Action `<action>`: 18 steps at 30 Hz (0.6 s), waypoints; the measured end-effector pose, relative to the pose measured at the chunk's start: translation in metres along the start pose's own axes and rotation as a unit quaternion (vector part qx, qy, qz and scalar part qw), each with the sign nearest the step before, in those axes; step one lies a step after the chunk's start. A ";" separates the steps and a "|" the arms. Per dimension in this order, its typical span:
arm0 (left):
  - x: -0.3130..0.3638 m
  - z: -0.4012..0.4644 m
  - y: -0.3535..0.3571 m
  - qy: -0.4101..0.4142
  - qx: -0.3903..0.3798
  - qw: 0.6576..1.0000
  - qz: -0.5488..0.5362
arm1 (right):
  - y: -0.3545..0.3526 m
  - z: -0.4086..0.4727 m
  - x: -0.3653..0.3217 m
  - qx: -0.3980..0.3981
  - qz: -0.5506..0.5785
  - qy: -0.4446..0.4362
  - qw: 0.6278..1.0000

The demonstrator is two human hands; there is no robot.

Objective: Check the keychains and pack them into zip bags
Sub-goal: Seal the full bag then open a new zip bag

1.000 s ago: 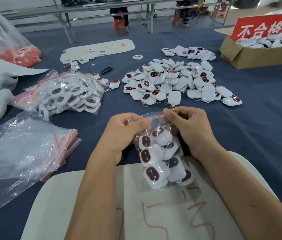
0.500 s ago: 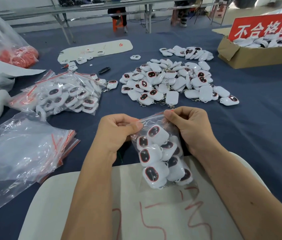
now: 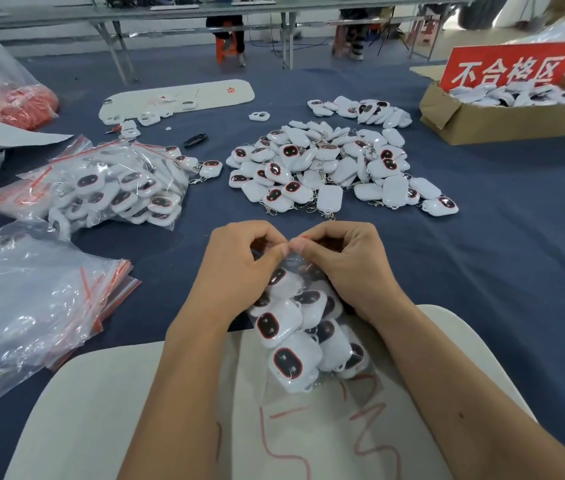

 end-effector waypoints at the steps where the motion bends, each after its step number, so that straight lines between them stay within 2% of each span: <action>1: 0.000 0.000 0.001 -0.002 -0.002 1.000 -0.001 | -0.001 0.000 0.001 0.002 0.005 0.009 1.000; 18: -0.003 -0.001 0.001 -0.017 0.008 1.000 -0.011 | -0.003 0.003 0.006 -0.005 0.002 0.053 0.999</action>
Point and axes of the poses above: each hand's wrist, its own z-axis towards the middle knuckle, its own y-axis out of the palm, x = y × z, the point moved 10 cm from there along z, towards the middle knuckle, and after that the axes turned 12 degrees about x, right-handed, at the moved point
